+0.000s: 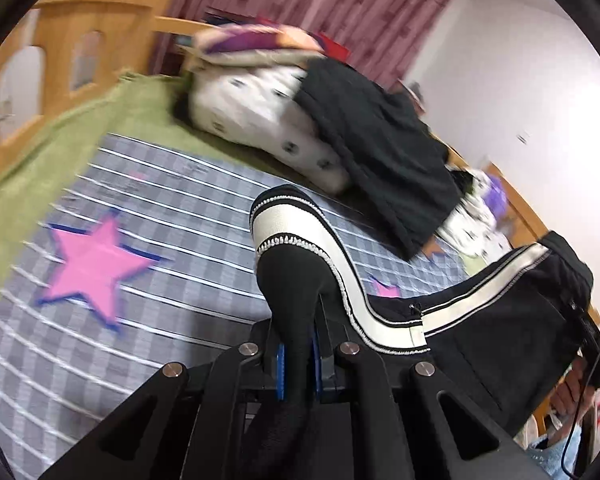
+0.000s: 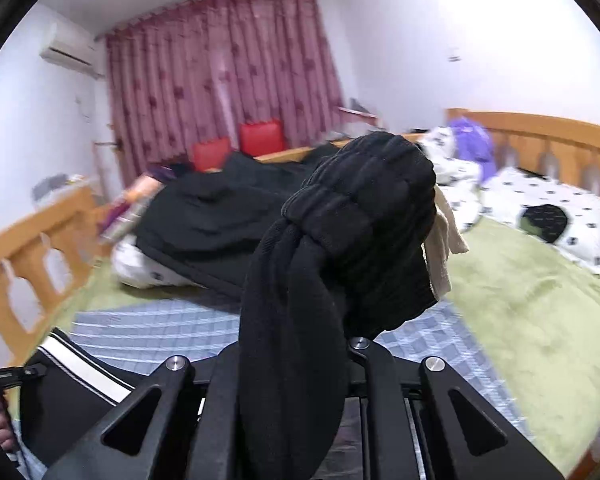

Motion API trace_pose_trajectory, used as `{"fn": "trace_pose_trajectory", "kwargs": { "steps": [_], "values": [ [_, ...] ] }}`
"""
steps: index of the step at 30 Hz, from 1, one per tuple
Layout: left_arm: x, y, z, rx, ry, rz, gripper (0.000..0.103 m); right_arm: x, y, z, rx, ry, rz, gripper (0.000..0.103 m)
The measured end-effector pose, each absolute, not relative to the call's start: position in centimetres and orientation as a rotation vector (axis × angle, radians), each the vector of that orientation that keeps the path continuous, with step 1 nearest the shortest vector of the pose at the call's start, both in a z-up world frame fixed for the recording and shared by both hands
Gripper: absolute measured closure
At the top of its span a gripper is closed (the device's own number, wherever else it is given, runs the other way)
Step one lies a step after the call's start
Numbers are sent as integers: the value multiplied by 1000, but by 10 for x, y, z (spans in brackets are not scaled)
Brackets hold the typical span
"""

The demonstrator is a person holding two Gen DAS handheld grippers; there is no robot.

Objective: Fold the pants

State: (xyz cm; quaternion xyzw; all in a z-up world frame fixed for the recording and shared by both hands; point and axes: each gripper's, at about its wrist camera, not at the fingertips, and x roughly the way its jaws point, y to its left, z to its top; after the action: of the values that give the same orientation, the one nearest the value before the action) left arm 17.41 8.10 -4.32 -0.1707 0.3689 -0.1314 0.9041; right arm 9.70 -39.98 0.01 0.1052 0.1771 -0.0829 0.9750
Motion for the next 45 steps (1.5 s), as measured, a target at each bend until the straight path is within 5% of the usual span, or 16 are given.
{"fn": "trace_pose_trajectory", "kwargs": {
  "steps": [5, 12, 15, 21, 25, 33, 41, 45],
  "values": [
    [178, 135, -69, -301, 814, -132, 93, 119, -375, -33, 272, 430, -60, 91],
    [190, 154, -153, -230, 943, -12, 91, 150, -396, -165, 179, 747, -148, 90],
    [192, 160, -165, -245, 970, 23, 79, 143, -417, -190, 265, 827, -100, 88],
    [172, 154, -152, -126, 926, 119, 71, 123, -408, -203, 218, 955, -115, 64],
    [153, 151, -139, -78, 861, 108, 35, 82, -401, -184, 112, 931, -213, 54],
    [111, 151, -168, -160, 972, 47, 35, 56, -357, -140, 55, 792, -144, 54],
    [68, 187, -179, -393, 937, 27, 35, 96, -315, -221, 67, 971, -31, 54],
    [64, 191, -186, -432, 926, 14, 35, 91, -302, -215, 6, 955, -50, 54]
  ]
}}
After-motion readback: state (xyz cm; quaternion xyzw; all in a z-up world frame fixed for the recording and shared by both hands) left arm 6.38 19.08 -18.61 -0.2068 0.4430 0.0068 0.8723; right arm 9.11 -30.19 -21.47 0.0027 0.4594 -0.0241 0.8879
